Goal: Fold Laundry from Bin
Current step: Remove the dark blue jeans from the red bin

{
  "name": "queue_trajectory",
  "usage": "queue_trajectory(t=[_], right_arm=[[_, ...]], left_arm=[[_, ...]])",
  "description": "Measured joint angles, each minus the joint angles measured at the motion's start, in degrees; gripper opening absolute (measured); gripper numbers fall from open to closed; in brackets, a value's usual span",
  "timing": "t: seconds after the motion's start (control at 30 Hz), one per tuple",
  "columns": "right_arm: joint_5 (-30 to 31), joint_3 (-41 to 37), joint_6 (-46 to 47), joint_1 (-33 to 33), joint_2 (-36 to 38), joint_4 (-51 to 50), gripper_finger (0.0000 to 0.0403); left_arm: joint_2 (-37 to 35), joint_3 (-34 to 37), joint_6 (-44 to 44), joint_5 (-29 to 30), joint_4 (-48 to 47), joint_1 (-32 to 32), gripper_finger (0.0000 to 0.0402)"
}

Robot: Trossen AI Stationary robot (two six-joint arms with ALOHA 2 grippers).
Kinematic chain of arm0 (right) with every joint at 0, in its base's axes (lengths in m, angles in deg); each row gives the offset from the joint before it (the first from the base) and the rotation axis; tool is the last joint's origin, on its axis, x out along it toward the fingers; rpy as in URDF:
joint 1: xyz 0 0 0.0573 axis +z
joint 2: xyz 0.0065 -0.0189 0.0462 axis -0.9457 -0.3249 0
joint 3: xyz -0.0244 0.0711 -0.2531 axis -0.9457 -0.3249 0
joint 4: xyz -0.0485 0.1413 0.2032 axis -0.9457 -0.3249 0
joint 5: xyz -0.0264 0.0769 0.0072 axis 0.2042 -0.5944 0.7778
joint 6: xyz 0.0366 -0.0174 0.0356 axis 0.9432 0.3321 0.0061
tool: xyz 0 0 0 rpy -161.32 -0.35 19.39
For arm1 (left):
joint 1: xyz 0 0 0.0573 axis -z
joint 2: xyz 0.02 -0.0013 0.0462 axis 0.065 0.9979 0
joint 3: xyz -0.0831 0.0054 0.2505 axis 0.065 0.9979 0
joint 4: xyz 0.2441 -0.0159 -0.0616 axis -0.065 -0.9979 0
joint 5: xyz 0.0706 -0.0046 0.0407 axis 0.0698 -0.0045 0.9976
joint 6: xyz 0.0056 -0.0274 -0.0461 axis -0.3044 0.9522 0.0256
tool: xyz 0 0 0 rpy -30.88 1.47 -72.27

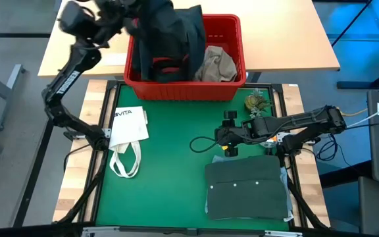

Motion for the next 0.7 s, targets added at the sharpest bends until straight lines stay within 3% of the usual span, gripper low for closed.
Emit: queue_trajectory(t=[0.33,0.6,0.7], right_arm=[[0.0,0.0,0.0,0.0,0.0,-0.1,0.0174],[0.0,0.0,0.0,0.0,0.0,-0.2,0.0174],[0.0,0.0,0.0,0.0,0.0,-0.2,0.0174]], left_arm=[[-6.1,0.0,11.2,-18.3,0.2,0.0,0.0],[-9.1,0.0,28.9,-43.5,-0.7,0.1,0.0],[-9.4,-0.1,34.7,-50.1,-3.7,2.1,0.0]])
